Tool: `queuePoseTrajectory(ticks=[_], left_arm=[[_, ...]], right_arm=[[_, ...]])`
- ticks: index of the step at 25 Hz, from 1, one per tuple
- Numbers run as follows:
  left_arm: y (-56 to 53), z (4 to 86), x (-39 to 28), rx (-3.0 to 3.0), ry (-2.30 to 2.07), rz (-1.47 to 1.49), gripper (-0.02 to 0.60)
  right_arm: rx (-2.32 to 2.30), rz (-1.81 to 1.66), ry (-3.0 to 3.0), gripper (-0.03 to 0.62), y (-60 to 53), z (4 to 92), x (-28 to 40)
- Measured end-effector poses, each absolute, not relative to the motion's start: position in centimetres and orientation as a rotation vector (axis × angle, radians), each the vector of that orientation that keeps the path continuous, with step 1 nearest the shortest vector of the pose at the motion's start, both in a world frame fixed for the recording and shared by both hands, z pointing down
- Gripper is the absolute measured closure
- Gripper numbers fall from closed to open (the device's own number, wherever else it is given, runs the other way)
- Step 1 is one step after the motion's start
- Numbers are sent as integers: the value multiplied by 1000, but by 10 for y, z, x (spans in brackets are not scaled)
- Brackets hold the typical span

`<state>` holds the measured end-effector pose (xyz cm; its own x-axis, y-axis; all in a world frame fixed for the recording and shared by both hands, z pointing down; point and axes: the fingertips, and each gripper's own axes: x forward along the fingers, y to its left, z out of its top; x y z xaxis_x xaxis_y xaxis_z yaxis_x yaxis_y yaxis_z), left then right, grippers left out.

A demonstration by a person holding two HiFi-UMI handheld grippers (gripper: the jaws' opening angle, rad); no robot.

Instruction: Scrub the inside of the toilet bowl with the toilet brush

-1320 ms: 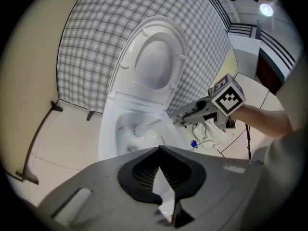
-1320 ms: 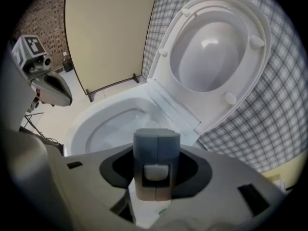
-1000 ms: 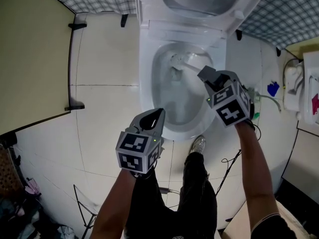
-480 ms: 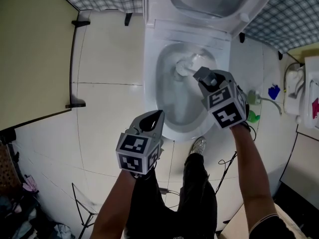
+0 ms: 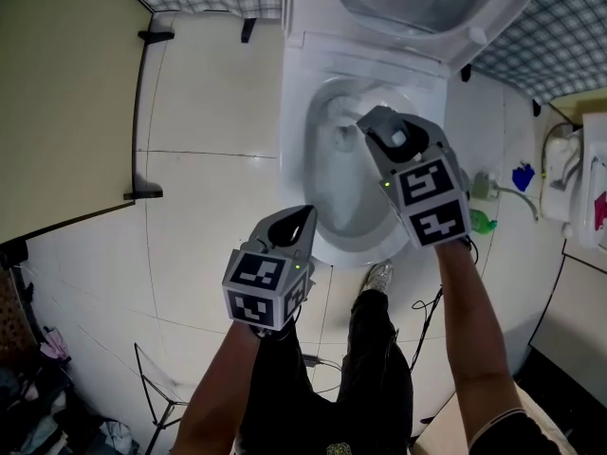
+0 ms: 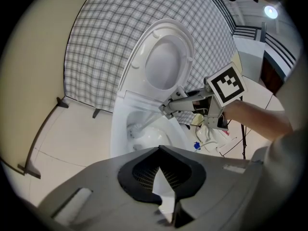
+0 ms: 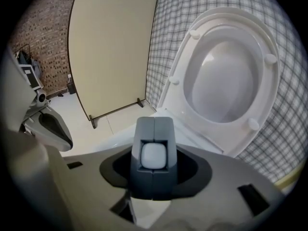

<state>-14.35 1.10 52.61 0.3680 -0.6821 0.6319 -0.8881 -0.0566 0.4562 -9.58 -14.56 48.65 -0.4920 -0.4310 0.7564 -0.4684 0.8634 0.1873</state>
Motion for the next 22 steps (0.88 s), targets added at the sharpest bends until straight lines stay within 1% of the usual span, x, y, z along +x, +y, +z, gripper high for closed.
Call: queuePoseTrajectory(ticks=[7,10,17,22], left_arm=[[13,530,-152,1792,-1388,312,574],[15,531,-156,1790,-1392,321,574],[9,523,-145,1804,-1379,304,572],[11,526,-145,1808,-1377,310,574]], right_arm=[[600,136,-2075,402,-129,542,-87],[602,122,-2106,402,-124,534,-92],[603,103,-2271,402,-130,476,-117],[571,102,-2269,402,-120,485,-125]])
